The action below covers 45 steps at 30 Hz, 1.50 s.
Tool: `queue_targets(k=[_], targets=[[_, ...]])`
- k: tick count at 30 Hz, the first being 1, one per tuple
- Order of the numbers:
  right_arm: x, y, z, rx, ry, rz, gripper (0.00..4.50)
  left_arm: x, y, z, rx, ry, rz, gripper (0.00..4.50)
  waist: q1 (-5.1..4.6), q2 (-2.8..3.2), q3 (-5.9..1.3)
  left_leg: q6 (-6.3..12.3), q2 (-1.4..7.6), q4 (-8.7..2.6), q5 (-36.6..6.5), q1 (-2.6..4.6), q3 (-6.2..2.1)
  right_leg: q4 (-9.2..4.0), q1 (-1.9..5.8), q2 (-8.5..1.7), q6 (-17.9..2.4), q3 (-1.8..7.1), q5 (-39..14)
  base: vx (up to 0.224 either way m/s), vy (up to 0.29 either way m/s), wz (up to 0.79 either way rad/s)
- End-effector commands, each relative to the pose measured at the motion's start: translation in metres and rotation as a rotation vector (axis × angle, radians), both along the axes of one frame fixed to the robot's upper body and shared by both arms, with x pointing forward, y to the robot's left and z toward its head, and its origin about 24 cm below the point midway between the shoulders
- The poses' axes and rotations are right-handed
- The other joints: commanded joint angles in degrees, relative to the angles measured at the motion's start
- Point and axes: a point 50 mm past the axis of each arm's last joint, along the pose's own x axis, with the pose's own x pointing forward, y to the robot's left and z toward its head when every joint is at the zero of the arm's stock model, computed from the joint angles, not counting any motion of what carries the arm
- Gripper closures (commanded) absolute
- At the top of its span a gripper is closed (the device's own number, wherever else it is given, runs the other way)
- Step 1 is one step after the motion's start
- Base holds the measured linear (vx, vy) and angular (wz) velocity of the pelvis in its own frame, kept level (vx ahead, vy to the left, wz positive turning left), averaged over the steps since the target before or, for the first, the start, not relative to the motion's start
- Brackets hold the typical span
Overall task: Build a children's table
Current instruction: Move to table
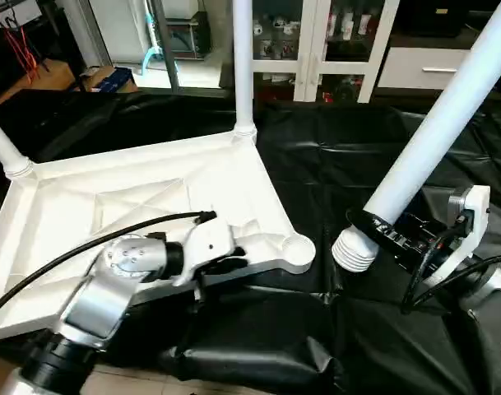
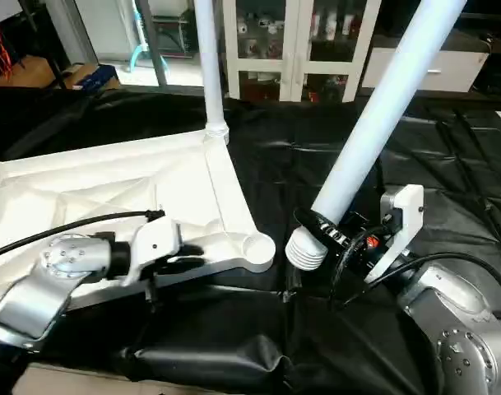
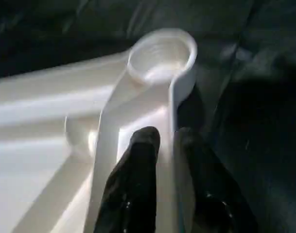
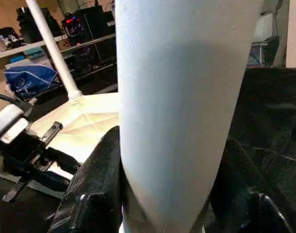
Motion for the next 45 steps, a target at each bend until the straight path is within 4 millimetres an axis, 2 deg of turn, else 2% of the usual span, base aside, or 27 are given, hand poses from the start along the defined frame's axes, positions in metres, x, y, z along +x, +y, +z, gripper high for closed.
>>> queue_targets(k=[1, 2, 4, 7, 8, 10, 11, 14, 22, 23, 24, 26, 27, 29, 30, 33, 37, 42, 43, 45], targets=[[0.000, 0.003, 0.003, -0.014, -0.015, 0.013, 2.65, 0.002, 0.000, -0.002, 0.030, -0.018, -0.016, 3.32, 0.15, -1.29, -2.99, 6.68, 1.70, -4.24, -3.3, 0.88, -0.11, -3.26, 2.00, 0.18, -15.2, 0.13, 1.1, 0.000, 0.000, 0.00], [0.000, 0.004, 0.004, -0.016, -0.018, 0.014, 2.65, 0.001, 0.000, -0.003, 0.039, -0.020, -0.025, 3.20, 0.09, -1.50, -2.85, 6.30, 1.68, -4.34, -4.2, 0.91, -0.06, -3.43, 1.89, 0.24, -14.6, 0.17, 0.0, 0.000, 0.000, 0.00], [0.002, 0.005, 0.005, -0.014, -0.025, 0.014, 2.65, 0.002, 0.001, -0.006, 0.050, -0.018, -0.024, 3.03, 0.07, -1.44, -2.80, 5.80, 1.69, -4.46, -5.0, 0.90, -0.13, -3.47, 1.89, 0.24, -14.2, 0.18, -1.0, 0.000, 0.000, 0.00], [0.005, 0.007, 0.010, -0.011, -0.053, 0.021, 2.65, 0.003, 0.007, -0.013, 0.089, -0.008, -0.010, 3.03, -0.15, -1.48, -2.75, 4.94, 1.67, -4.58, -5.4, 0.88, -0.23, -3.43, 1.84, 0.29, -13.7, 0.18, -0.7, 0.000, 0.000, 0.00], [0.006, 0.008, 0.011, -0.014, -0.059, 0.022, 2.65, 0.004, 0.008, -0.014, 0.092, -0.001, -0.004, 3.03, -0.25, -1.64, -2.75, 4.89, 1.62, -4.53, -5.2, 0.90, -0.20, -3.39, 1.79, 0.35, -13.6, 0.18, -0.1, 0.000, 0.000, 0.00], [0.007, 0.008, 0.012, -0.011, -0.062, 0.026, 2.65, 0.006, 0.011, -0.016, 0.099, 0.006, 0.012, 3.03, -0.29, -1.52, -2.78, 4.87, 1.63, -4.53, -5.1, 0.96, -0.22, -3.32, 1.79, 0.32, -13.9, 0.19, 0.5, 0.000, 0.000, 0.00], [0.007, 0.009, 0.012, -0.010, -0.062, 0.028, 2.65, 0.006, 0.011, -0.017, 0.101, 0.012, 0.016, 3.03, -0.27, -1.73, -2.77, 5.05, 1.66, -4.53, -4.7, 0.89, -0.22, -3.25, 1.84, 0.29, -14.0, 0.21, 1.0, 0.000, 0.000, 0.00], [0.007, 0.010, 0.012, -0.013, -0.063, 0.035, 2.65, 0.008, 0.014, -0.022, 0.112, 0.022, 0.028, 3.03, -0.22, -1.72, -2.79, 5.36, 1.60, -4.40, -4.0, 0.95, -0.20, -3.18, 1.78, 0.35, -14.5, 0.17, 2.3, 0.000, 0.000, 0.00], [0.009, 0.011, 0.010, -0.012, -0.061, 0.043, 2.65, 0.009, 0.014, -0.031, 0.110, 0.069, 0.025, 3.03, -0.13, -1.90, -2.56, 4.74, 1.78, -4.72, -6.0, 0.94, -0.21, -3.29, 1.81, 0.20, -14.7, 0.19, 0.4, 0.000, 0.000, 0.00], [0.010, 0.011, 0.010, -0.013, -0.061, 0.042, 2.65, 0.009, 0.013, -0.032, 0.109, 0.075, 0.015, 3.03, -0.17, -1.87, -2.49, 4.40, 1.79, -4.80, -6.6, 0.99, -0.19, -3.40, 1.72, 0.19, -14.6, 0.22, -0.2, 0.000, 0.000, 0.00], [0.013, 0.012, 0.010, -0.013, -0.067, 0.035, 2.65, 0.010, 0.010, -0.034, 0.113, 0.074, 0.002, 3.03, -0.18, -1.60, -2.41, 4.17, 1.78, -4.83, -6.8, 0.97, -0.24, -3.42, 1.64, 0.22, -14.6, 0.22, -0.3, 0.000, 0.000, 0.00], [0.021, 0.014, 0.010, -0.011, -0.064, 0.015, 2.65, 0.010, 0.007, -0.035, 0.121, 0.074, -0.008, 3.32, -0.31, -1.79, -2.46, 3.82, 1.70, -4.83, -7.1, 0.96, -0.20, -3.43, 1.67, 0.18, -14.6, 0.22, -0.7, 0.000, 0.000, 0.00], [0.023, 0.014, 0.010, -0.013, -0.061, 0.007, 2.65, 0.010, 0.007, -0.036, 0.124, 0.075, -0.010, 3.32, -0.33, -1.49, -2.35, 3.61, 1.75, -4.88, -6.9, 1.02, -0.21, -3.45, 1.55, 0.23, -14.6, 0.22, -0.6, 0.000, 0.000, 0.00], [0.028, 0.015, 0.008, -0.011, -0.029, -0.004, 2.65, 0.010, 0.006, -0.037, 0.137, 0.079, -0.021, 3.45, -0.38, -1.57, -2.43, 3.40, 1.66, -4.85, -6.4, 1.01, -0.20, -3.40, 1.65, 0.27, -14.6, 0.21, -0.1, 0.000, 0.000, 0.00], [0.030, 0.015, 0.007, -0.018, -0.018, -0.001, 2.65, 0.010, 0.006, -0.038, 0.147, 0.078, -0.024, 3.70, -0.41, -1.51, -2.38, 3.39, 1.67, -4.80, -6.2, 1.01, -0.20, -3.36, 1.70, 0.30, -14.7, 0.22, 0.7, 0.000, 0.000, 0.00], [0.035, 0.015, 0.010, 0.002, 0.007, 0.021, 2.65, 0.009, 0.007, -0.039, 0.176, 0.097, -0.036, 3.81, -0.32, -1.67, -2.37, 4.01, 1.65, -4.75, -5.2, 0.97, -0.19, -3.20, 1.80, 0.30, -15.2, 0.21, 2.2, 0.000, 0.000, 0.00], [0.037, 0.016, 0.012, 0.086, 0.084, 0.087, 2.65, 0.010, 0.008, -0.040, 0.203, 0.088, -0.038, 4.15, -0.38, -1.63, -2.10, 3.95, 1.77, -4.98, -7.4, 1.04, -0.19, -3.50, 1.73, 0.20, -15.4, 0.26, -0.8, 0.000, 0.000, 0.00], [0.038, 0.014, 0.011, 0.186, 0.193, 0.136, 2.65, 0.010, 0.008, -0.040, 0.226, 0.078, -0.047, 4.44, -0.23, -1.61, -1.98, 2.47, 1.84, -5.19, -8.5, 1.14, -0.14, -3.62, 1.47, 0.23, -15.3, 0.28, -2.3, 0.000, 0.000, 0.00], [0.039, 0.014, 0.011, 0.200, 0.199, 0.140, 2.65, 0.010, 0.008, -0.039, 0.227, 0.082, -0.045, 4.46, -0.25, -1.84, -1.92, 2.40, 1.84, -5.22, -8.7, 1.12, -0.12, -3.67, 1.45, 0.19, -15.4, 0.30, -2.3, 0.000, 0.000, 0.00], [0.043, 0.013, 0.014, 0.267, 0.225, 0.143, 2.65, 0.010, 0.009, -0.040, 0.232, 0.094, -0.030, 4.49, -0.22, -1.84, -1.80, 1.93, 1.82, -5.35, -9.1, 1.05, -0.12, -3.68, 1.36, 0.10, -15.3, 0.32, -3.5, 0.000, 0.000, 0.00]])
